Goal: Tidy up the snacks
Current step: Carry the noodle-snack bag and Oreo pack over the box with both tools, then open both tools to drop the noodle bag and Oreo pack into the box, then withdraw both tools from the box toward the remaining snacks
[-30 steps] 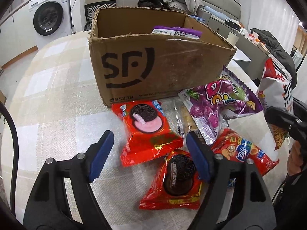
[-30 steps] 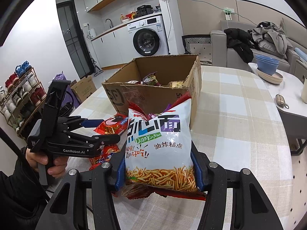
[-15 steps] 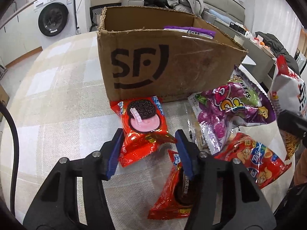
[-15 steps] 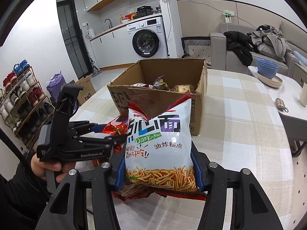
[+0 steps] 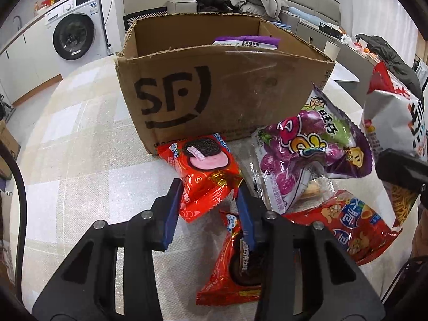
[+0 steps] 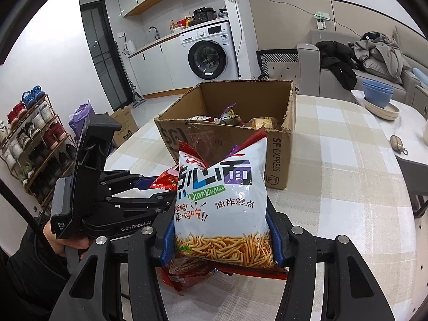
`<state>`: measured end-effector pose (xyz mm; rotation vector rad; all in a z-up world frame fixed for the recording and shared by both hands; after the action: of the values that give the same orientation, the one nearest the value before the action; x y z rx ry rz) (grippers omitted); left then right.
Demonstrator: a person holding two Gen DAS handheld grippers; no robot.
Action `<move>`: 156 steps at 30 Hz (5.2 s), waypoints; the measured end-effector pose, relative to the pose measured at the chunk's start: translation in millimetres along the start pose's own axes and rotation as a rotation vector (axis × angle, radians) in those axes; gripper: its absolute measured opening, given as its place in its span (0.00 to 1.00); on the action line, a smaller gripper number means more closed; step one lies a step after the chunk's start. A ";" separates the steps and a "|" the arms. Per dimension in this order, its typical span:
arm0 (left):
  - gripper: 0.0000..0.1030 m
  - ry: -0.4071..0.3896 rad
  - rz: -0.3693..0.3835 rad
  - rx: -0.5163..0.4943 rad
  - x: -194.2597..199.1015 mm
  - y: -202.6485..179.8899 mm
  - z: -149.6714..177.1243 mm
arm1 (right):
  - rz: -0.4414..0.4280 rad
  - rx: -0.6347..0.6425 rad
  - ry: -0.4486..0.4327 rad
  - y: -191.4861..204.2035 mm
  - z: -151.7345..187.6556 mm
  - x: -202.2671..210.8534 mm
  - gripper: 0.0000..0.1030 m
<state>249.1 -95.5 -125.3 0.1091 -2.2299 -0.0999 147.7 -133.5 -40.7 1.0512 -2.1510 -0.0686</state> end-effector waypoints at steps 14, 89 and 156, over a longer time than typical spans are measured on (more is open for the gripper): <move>0.33 -0.048 0.008 0.001 26.7 22.0 22.3 | -0.020 -0.012 -0.043 -4.7 -4.6 9.6 0.54; 0.29 -0.300 0.074 0.078 145.9 96.0 -28.2 | 0.019 0.067 -0.058 -30.9 -114.4 -62.7 0.54; 0.99 -0.091 -0.012 -0.047 134.5 82.3 77.4 | -0.015 0.049 0.185 12.3 45.5 -22.3 1.00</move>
<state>102.1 -26.5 -58.4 0.0939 -2.3165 -0.1664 119.7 -121.1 -82.9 1.0588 -1.9867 0.0723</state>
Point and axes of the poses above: each gripper's, at about its wrist camera, not at the fingertips, and x roughly against the way its jaws point, y to its left, z to its underside, the point moved 10 cm from there along -x, roughly the way its jaws point, and after that the axes turned 12 degrees about -z, right-handed, at the moved point
